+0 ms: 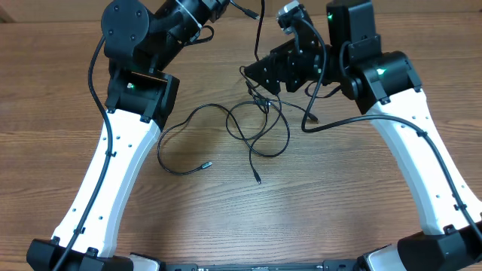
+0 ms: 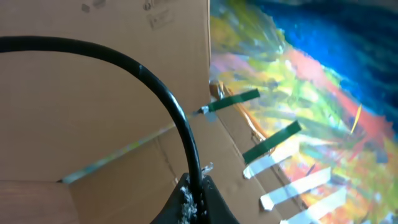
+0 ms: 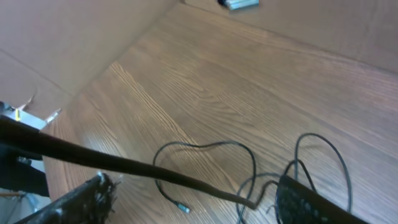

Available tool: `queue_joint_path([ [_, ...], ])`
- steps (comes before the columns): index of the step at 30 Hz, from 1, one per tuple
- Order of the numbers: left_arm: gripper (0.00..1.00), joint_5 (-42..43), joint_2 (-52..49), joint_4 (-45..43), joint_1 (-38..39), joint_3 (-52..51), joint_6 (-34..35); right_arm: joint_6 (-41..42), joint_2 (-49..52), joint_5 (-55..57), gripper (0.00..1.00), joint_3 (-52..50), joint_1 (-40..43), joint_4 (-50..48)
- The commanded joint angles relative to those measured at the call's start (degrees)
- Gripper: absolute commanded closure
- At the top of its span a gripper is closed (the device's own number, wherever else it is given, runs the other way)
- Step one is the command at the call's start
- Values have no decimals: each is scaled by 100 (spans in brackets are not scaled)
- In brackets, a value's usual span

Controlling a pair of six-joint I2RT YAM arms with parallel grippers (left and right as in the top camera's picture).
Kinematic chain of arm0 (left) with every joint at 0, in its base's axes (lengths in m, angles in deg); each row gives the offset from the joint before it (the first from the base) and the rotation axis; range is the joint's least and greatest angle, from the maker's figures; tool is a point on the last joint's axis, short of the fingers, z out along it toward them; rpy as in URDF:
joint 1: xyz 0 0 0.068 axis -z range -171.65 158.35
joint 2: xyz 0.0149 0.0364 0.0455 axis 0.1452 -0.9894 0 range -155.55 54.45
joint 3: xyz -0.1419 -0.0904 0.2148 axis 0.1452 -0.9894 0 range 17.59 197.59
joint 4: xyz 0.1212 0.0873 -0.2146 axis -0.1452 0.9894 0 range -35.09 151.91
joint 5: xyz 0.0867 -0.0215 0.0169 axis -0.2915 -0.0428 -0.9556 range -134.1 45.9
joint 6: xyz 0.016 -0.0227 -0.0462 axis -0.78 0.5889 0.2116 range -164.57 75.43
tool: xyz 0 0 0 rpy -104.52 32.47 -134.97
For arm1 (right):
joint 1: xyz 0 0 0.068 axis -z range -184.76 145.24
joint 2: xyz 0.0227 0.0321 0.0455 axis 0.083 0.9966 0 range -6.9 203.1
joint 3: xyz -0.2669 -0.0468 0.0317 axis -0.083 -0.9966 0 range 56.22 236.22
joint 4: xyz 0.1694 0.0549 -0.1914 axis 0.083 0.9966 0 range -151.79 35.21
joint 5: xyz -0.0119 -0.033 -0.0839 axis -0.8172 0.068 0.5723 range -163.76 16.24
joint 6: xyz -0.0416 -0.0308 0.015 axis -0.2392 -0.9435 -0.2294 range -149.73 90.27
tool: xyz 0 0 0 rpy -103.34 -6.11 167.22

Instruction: Untangle cables

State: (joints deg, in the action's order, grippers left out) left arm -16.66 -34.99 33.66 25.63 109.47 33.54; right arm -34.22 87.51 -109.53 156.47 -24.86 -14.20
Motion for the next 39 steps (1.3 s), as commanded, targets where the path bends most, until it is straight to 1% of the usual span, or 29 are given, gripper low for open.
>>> queue_joint_path([
  [1, 96, -240, 85, -44, 44, 101, 229, -50, -9, 9, 25, 20, -109, -133],
  [4, 96, -240, 85, -46, 42, 101, 229, -48, -9, 9, 44, 20, -127, -219],
  [6, 96, -258, 85, -44, 42, 101, 229, -48, -9, 9, 49, 20, -127, -271],
  [8, 96, -284, 85, -42, 42, 101, 227, -46, -9, 7, 59, 20, -127, -323],
  [10, 96, -356, 85, -42, 42, 101, 225, -26, -9, 9, 71, 20, -127, -363],
  [12, 96, -372, 85, -42, 42, 101, 225, -26, -9, 9, 74, 20, -127, -365],
  [14, 96, -369, 85, -37, 42, 101, 221, -28, -9, 11, 81, 20, -127, -365],
  [15, 96, -372, 85, -7, 42, 101, 190, -28, -9, 11, 87, 20, -127, -365],
  [19, 96, -387, 85, 199, 37, 101, -109, -28, -9, 39, 96, 20, -127, -354],
  [22, 96, -413, 85, 507, 39, 101, -348, -26, -9, 428, 96, 20, -127, -295],
  [25, 96, -507, 85, 765, 37, 101, -402, -7, -9, 723, 96, 20, -127, -197],
  [26, 96, -544, 85, 748, 39, 101, -400, -7, -9, 719, 88, 20, -127, -188],
  [28, 96, -636, 85, 608, 39, 101, -398, -9, -9, 702, 56, 20, -146, -199],
  [30, 96, -667, 85, 254, 39, 101, -304, -9, -9, 699, 43, 20, -164, -243],
  [32, 96, -673, 85, 92, 39, 101, -186, -9, -9, 686, 39, 20, -179, -282],
  [36, 96, -708, 85, 57, 39, 101, -70, -13, -9, 297, 34, 20, -203, -431],
  [39, 96, -595, 85, 59, 44, 101, 114, -11, -9, 221, 33, 20, -203, -680],
])
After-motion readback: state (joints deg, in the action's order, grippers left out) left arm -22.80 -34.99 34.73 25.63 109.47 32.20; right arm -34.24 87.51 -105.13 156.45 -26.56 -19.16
